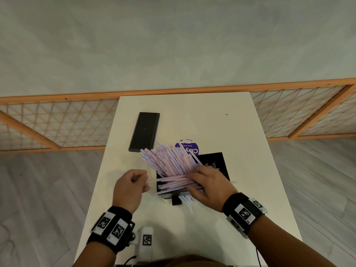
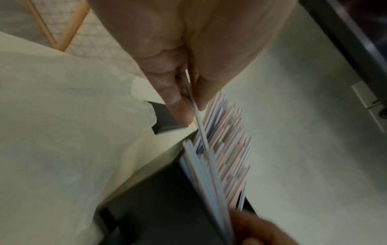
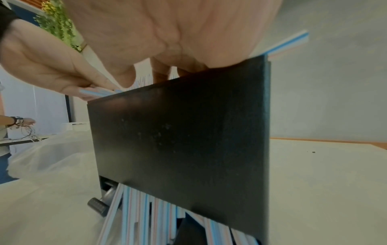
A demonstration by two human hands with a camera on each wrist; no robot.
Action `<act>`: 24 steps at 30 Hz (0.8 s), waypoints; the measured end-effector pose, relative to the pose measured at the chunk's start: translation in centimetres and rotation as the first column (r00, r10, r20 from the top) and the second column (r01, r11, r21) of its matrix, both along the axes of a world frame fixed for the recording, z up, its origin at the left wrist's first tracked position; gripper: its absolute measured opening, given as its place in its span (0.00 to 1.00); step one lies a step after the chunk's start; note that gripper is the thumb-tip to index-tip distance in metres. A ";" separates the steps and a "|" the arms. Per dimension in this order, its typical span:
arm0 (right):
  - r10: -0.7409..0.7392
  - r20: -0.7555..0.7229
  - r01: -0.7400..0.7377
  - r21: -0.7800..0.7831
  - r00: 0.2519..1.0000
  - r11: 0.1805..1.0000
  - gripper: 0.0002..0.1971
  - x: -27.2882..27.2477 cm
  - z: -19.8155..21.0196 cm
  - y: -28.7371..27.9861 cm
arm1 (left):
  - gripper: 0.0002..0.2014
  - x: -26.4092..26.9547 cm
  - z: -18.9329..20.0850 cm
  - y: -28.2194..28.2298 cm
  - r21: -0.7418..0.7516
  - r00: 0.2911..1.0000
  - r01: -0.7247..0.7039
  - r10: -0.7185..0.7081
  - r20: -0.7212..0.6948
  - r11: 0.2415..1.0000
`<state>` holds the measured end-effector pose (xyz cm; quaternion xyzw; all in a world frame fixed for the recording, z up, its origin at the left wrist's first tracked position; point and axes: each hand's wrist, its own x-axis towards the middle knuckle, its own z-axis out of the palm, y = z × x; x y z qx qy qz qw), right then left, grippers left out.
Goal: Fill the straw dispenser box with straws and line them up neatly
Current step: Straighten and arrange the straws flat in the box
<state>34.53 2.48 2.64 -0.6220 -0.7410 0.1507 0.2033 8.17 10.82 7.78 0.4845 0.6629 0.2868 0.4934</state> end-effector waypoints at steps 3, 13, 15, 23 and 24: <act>-0.007 0.002 0.007 -0.005 1.000 1.000 0.17 0.1 -0.2 0.2 | 0.06 -1.7 2.1 0.6 0.109 0.998 -0.046 0.051 -0.048 0.993; 0.062 -0.023 -0.063 -0.082 0.998 0.995 0.13 -0.4 1.0 2.1 | 0.06 -3.1 5.0 -0.2 0.224 0.988 0.101 -0.071 -0.137 0.969; 0.019 0.032 -0.016 -0.091 0.999 0.996 0.14 0.1 1.5 2.2 | 0.06 -1.9 4.0 -0.7 0.223 0.984 0.129 -0.096 -0.152 0.966; -0.179 0.223 0.244 -0.308 0.958 0.920 0.12 4.6 5.6 -1.0 | 0.07 1.8 -1.7 -1.2 0.219 0.944 0.282 -0.229 -0.239 0.934; -0.137 0.245 0.221 -0.355 0.960 0.909 0.13 4.5 5.7 -1.3 | 0.07 2.3 -1.9 -1.1 0.232 0.929 0.321 -0.257 -0.266 0.918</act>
